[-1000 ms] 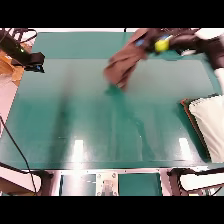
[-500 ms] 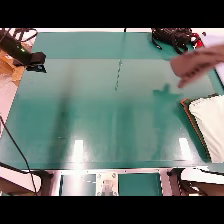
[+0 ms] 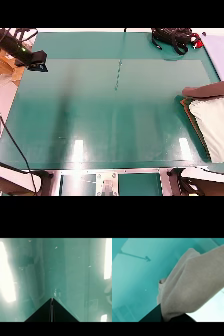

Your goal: Fold the shirts.

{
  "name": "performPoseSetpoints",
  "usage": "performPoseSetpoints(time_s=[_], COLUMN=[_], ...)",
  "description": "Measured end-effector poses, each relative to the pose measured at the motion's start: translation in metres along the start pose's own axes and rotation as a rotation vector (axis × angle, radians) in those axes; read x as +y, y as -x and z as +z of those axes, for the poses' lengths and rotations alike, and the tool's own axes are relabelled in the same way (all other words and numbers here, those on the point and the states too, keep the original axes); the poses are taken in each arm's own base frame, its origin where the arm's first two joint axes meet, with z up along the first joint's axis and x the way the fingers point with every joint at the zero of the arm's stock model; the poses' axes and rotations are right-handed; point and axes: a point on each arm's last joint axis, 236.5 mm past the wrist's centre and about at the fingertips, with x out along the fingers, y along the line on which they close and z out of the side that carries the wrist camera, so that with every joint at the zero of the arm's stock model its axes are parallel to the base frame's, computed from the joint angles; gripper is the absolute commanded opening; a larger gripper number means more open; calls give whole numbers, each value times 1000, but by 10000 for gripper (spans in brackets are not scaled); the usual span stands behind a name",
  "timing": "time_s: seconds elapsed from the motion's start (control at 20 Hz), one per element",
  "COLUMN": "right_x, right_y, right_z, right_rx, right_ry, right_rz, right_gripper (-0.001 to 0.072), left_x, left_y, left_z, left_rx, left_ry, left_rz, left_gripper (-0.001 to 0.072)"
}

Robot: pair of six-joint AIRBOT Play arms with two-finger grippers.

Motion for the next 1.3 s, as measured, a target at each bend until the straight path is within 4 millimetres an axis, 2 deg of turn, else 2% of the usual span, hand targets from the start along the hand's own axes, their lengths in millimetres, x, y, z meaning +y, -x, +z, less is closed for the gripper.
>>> performPoseSetpoints(time_s=[0.2, 0.3, 0.45, 0.65, 0.7, 0.75, 0.8, 0.85, 0.95, 1.05, 1.1, 1.15, 1.2, 1.3], right_x=[-2, -12, -49, -112, -130, -145, -158, -169, -182, -182, -174, -164, -148, -107], right_y=[36, 55, 71, 66, 62, 56, 50, 44, 34, 25, 19, 12, 3, -21], right_z=[-2, -10, -38, -97, -114, -129, -144, -157, -174, -177, -174, -167, -160, -150], right_rx=[-60, -78, -31, 116, 164, 208, 255, 297, 361, 386, 383, 369, 353, 322], right_ry=[-41, -64, -118, -211, -234, -252, -267, -276, -290, -284, -272, -253, -225, -151], right_rz=[-18, -72, -225, -448, -508, -555, -594, -625, -660, -656, -630, -598, -546, -419], right_gripper=[19, 20, 20, 22, 101, 401, 637, 638, 637, 625, 476, 90, 35, 21], left_x=[-7, -11, -13, -16, -16, -16, -18, -18, -20, -24, -27, -32, -36, -48], left_y=[0, 0, 0, 1, 1, 1, 1, 1, 1, 1, 2, 2, 3, 8], left_z=[0, 0, 0, -1, -1, -1, -1, -1, -1, 0, -1, -1, -1, -2], left_rx=[-2, -1, 1, 2, 3, 3, 2, 2, 1, -1, 0, 0, -2, -6], left_ry=[-3, -4, -7, -22, -25, -27, -30, -32, -34, -39, -44, -46, -49, -54], left_rz=[-31, -45, -57, -66, -68, -70, -75, -77, -84, -101, -116, -134, -154, -189], left_gripper=[25, 25, 25, 24, 25, 25, 24, 24, 24, 23, 23, 23, 23, 23])
